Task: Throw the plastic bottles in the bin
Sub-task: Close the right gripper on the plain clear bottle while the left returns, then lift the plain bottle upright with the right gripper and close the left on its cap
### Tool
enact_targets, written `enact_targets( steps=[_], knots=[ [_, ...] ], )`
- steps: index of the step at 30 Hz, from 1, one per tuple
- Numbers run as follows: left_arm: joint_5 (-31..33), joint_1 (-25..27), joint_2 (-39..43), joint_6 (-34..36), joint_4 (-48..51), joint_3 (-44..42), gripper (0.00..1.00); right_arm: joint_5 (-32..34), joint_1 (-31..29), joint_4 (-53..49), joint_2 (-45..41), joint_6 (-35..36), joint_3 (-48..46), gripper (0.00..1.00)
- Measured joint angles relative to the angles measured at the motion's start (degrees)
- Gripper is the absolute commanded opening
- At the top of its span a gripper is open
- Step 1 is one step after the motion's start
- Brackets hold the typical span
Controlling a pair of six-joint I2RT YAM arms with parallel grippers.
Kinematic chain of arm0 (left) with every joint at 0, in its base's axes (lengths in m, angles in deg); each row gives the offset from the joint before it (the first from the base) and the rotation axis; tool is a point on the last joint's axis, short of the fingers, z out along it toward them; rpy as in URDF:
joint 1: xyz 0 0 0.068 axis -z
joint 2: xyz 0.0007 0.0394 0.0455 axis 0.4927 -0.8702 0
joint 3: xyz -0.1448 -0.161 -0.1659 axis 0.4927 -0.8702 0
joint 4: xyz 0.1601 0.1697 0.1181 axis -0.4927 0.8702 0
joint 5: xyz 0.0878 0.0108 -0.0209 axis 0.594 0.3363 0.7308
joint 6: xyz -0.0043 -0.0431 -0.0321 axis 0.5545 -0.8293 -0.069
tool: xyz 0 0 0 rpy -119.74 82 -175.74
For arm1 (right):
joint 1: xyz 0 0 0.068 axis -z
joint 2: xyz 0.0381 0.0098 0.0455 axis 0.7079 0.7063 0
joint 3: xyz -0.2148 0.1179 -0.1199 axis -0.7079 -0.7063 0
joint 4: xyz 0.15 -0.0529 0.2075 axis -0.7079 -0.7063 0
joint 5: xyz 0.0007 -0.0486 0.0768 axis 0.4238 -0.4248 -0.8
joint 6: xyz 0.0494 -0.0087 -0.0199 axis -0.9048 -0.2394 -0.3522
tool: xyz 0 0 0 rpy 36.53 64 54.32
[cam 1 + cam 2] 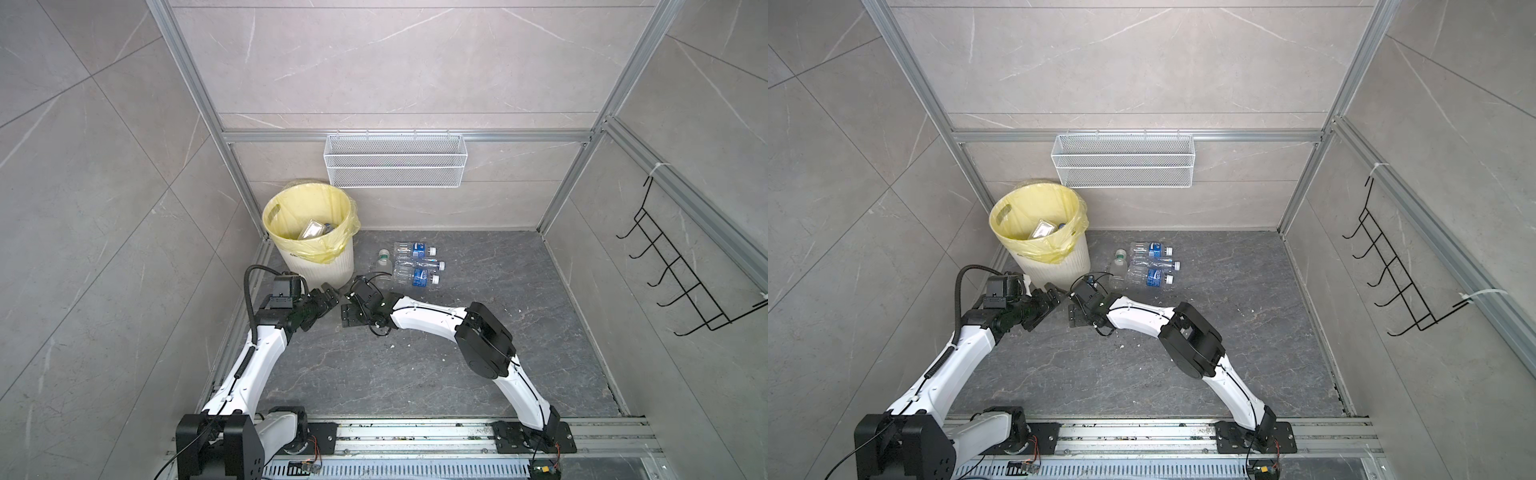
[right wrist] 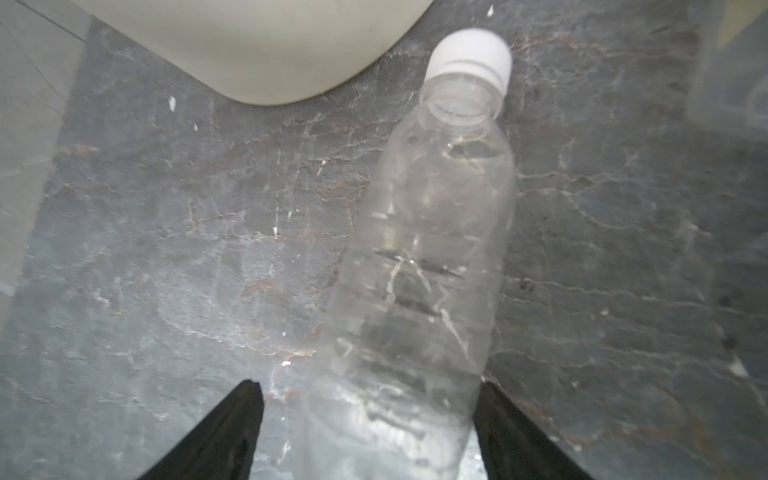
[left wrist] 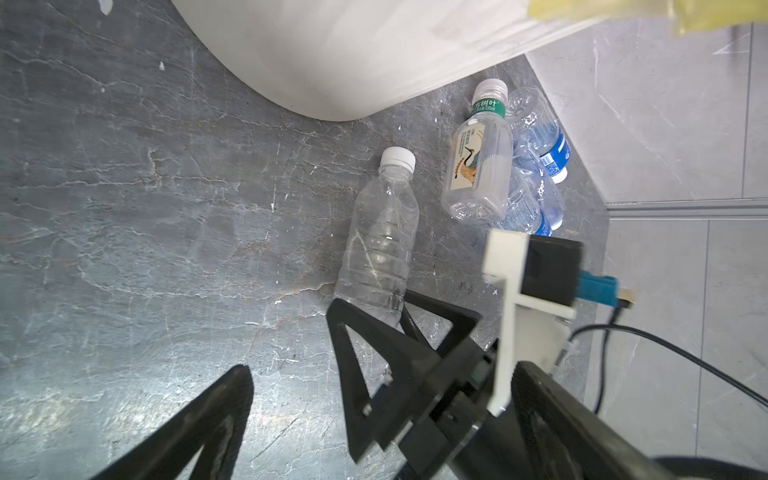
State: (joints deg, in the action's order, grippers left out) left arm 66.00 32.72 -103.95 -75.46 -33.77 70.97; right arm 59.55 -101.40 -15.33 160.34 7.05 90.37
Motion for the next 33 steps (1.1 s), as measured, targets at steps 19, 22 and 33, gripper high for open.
enact_targets(
  steps=[19,22,33],
  knots=[
    [-4.20,-0.26,-2.38,-2.29,-3.19,-0.76,1.00,-0.50,0.00,1.99,-8.72,2.38,-14.58,0.50],
    [-5.81,-0.22,-3.69,-3.30,-4.17,-0.96,0.99,-2.38,0.00,3.54,-13.27,3.85,-19.50,0.50],
    [-7.72,5.99,-6.36,-5.73,-6.80,0.81,0.93,-8.11,0.00,8.61,-27.78,7.85,-26.88,0.50]
  ],
)
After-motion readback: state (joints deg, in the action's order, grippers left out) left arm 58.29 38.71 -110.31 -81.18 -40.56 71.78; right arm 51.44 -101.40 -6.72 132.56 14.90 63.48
